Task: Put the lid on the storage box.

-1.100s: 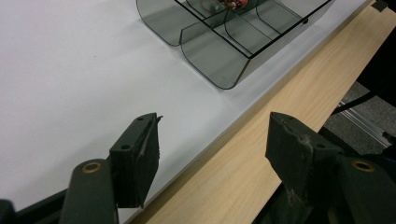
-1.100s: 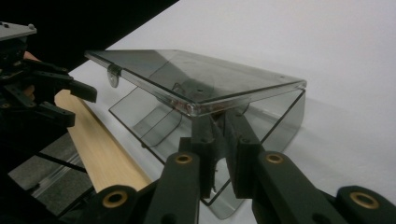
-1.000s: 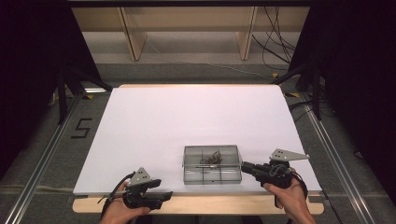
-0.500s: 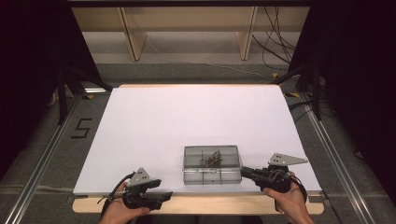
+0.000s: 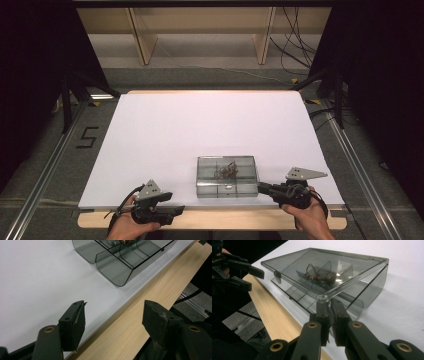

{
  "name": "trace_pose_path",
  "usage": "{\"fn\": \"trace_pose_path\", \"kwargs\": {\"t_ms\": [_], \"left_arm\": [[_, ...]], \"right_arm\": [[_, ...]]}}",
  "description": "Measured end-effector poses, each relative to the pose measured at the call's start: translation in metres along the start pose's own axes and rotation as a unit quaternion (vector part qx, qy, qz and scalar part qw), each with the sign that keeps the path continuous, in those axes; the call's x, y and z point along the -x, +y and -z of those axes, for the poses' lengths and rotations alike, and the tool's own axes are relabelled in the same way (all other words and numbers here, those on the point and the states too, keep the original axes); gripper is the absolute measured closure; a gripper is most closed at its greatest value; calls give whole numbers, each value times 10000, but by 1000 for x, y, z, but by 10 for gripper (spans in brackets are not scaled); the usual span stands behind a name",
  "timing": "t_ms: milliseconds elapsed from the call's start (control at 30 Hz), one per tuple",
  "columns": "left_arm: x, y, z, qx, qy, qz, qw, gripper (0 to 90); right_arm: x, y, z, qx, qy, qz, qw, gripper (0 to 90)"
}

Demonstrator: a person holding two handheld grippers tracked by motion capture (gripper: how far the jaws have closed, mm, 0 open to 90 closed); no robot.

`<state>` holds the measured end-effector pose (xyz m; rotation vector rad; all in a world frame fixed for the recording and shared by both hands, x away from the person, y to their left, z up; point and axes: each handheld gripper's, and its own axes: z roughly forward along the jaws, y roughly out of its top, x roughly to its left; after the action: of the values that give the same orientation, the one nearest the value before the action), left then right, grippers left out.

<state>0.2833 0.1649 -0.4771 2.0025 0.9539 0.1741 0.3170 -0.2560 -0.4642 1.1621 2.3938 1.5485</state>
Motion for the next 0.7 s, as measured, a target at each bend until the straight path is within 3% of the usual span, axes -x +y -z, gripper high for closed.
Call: {"fn": "trace_pose_path", "kwargs": {"t_ms": [33, 67, 167, 233, 267, 333, 433, 500, 533, 600, 633, 667, 700], "left_arm": [[0, 0, 0, 0, 0, 7, 10000, 343], [0, 0, 0, 0, 5, 20, 10000, 343], [0, 0, 0, 4, 7, 16, 10000, 345], [0, 0, 1, -14, 22, 14, 10000, 345], [-2, 0, 2, -102, 30, -118, 9999, 345], [-2, 0, 2, -91, 27, -101, 9999, 345], [-1, -1, 1, -84, 26, -77, 9999, 345], [-2, 0, 2, -80, 26, -101, 9999, 345], [-1, 0, 1, -22, 13, -14, 10000, 345], [-1, 0, 1, -26, 21, -19, 10000, 345], [-2, 0, 3, -107, 25, -114, 9999, 345], [-1, 0, 1, -1, 40, -35, 10000, 345], [-1, 0, 2, -18, 42, -55, 10000, 345]], "right_arm": [[1, 0, -1, 18, 33, 35, 10000, 855], [-2, -1, -1, -71, 25, -201, 9998, 855], [-2, -2, 1, -144, 14, -185, 9997, 854], [0, -3, -2, -50, 2, 5, 10000, 853], [0, -4, -2, -49, 9, 17, 10000, 853], [-2, -4, -2, -114, 5, -180, 9998, 852], [0, -5, -1, -73, 20, -6, 10000, 850], [-2, -6, -1, -152, -8, -161, 9998, 849], [-3, -7, 1, -184, 3, -180, 9997, 848], [-1, -7, 0, -167, -73, -48, 9998, 848], [-1, -8, -1, -86, 63, -71, 9999, 848], [-4, -8, 1, -159, 69, -258, 9995, 848], [-3, -9, 0, -157, 91, -217, 9996, 847]]}}
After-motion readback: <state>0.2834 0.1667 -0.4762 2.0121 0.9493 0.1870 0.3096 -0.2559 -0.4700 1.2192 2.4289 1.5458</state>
